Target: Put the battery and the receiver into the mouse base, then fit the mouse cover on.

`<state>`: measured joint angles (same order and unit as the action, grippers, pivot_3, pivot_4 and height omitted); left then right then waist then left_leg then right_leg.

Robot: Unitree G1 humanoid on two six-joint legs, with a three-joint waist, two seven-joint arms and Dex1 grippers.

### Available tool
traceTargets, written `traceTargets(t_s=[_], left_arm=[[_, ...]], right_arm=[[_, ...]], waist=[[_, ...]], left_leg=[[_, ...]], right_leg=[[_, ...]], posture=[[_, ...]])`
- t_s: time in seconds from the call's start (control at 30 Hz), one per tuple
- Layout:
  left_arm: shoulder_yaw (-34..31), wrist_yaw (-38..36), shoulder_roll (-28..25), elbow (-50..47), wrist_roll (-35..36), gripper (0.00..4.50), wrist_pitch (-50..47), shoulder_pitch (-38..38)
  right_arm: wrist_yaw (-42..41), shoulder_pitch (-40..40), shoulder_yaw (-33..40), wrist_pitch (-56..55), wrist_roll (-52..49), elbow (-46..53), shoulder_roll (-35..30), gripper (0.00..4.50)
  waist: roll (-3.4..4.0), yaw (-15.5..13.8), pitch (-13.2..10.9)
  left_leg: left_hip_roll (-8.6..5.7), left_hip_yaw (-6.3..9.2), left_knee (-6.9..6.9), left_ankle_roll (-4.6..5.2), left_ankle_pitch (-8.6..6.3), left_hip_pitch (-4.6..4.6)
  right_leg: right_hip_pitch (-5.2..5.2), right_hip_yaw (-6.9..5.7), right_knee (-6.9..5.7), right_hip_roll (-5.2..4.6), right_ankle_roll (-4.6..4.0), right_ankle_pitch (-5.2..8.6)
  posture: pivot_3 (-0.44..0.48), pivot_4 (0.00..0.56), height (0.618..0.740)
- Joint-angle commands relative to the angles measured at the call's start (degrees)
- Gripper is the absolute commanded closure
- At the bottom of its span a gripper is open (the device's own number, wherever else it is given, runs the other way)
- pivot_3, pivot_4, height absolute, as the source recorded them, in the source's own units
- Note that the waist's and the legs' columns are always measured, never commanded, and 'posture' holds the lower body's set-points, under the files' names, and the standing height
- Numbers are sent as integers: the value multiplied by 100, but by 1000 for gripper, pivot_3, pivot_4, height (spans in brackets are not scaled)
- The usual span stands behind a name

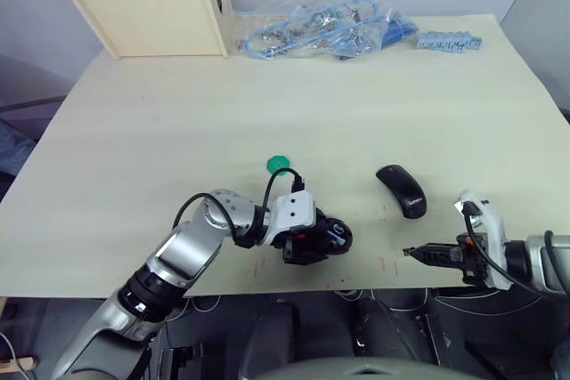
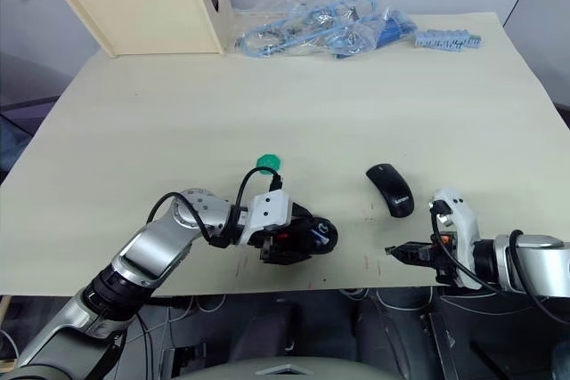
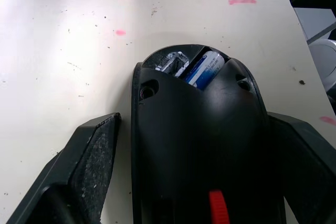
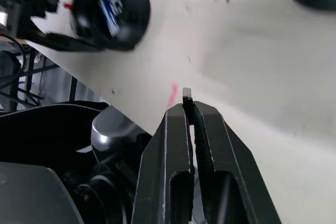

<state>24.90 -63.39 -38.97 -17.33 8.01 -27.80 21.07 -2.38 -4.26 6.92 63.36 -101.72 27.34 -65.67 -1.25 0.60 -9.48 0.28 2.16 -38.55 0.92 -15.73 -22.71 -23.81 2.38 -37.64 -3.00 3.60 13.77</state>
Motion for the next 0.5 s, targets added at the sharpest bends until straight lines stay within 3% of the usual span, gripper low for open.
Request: traceTargets(t_s=[0.03, 0.07, 0.27, 0.5], left_arm=[[-43, -7, 19, -118, 23, 1285, 34, 22], [-48, -9, 22, -117, 30, 1559, 30, 26], [-210, 31, 59, -51, 98, 1544, -38, 179], [-140, 53, 292, 541, -40, 1544, -47, 705]], right_arm=[[-104, -57, 316, -137, -31, 182, 9, 4500], [-112, -71, 333, -142, -26, 186, 13, 4500], [-145, 100, 311, -189, 3, 200, -16, 4500], [-144, 993, 10, -65, -122, 113, -148, 4500]], waist=[[0, 13, 0], [0, 13, 0], [0, 7, 0], [-1, 10, 0]], left_leg=[[-1, -1, 0, 0, 0, 1], [-1, -1, 0, 0, 0, 3], [-1, 0, 0, 0, 0, 2], [-5, 0, -2, 0, 0, 2]], right_leg=[[0, 0, -1, 0, 0, 0], [1, 0, -1, 2, 0, 0], [2, -1, 0, 2, 0, 0], [2, -1, 0, 3, 0, 0]], posture=[[0, 150, 740], [0, 150, 740], [0, 150, 740], [0, 150, 740]])
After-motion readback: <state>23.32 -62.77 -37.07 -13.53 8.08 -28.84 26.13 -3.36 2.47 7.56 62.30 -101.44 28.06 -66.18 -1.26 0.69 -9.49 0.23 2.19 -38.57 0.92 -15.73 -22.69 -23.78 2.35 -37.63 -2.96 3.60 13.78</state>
